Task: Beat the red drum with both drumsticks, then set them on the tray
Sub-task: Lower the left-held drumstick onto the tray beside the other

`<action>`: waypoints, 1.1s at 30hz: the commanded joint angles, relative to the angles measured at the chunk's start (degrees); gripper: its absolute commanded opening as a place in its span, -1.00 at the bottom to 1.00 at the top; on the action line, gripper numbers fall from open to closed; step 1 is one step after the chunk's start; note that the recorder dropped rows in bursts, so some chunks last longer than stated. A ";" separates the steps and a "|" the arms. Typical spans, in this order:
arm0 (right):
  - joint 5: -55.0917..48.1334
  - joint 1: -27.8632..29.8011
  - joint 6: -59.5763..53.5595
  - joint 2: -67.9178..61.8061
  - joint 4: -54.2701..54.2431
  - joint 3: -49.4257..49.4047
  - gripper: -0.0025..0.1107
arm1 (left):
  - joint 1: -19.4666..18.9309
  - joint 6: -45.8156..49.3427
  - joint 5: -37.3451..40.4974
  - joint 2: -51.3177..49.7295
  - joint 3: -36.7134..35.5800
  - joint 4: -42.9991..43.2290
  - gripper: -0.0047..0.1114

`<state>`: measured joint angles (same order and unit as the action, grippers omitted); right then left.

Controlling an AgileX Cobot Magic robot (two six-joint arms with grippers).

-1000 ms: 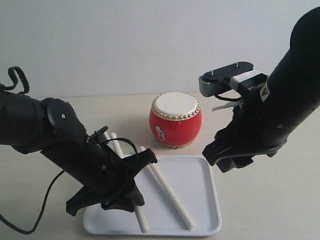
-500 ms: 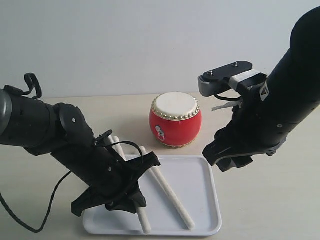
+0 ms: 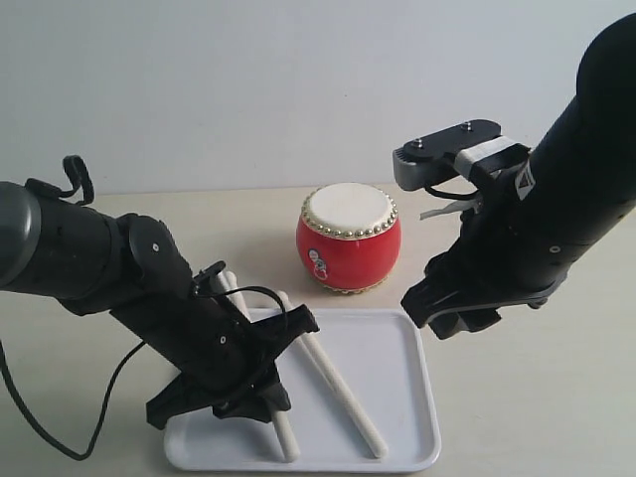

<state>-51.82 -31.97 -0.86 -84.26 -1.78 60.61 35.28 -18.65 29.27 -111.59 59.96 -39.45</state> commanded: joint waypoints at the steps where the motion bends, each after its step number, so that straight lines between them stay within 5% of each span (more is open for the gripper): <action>1: 1.43 0.02 -0.51 0.24 0.25 -0.25 -0.05 | 0.28 0.55 -0.17 -0.46 0.21 0.26 -0.92; 22: 1.41 0.02 -0.62 0.24 0.25 -0.25 -0.05 | 0.02 0.81 -0.80 -0.46 0.21 0.26 -0.91; 33: 1.41 0.02 -1.07 0.24 0.25 -0.25 -0.05 | 0.02 0.97 -1.09 -0.46 0.21 0.26 -0.18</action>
<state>-51.18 -31.97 -1.49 -84.26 -1.78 60.61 35.28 -18.02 29.00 -112.07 59.96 -39.35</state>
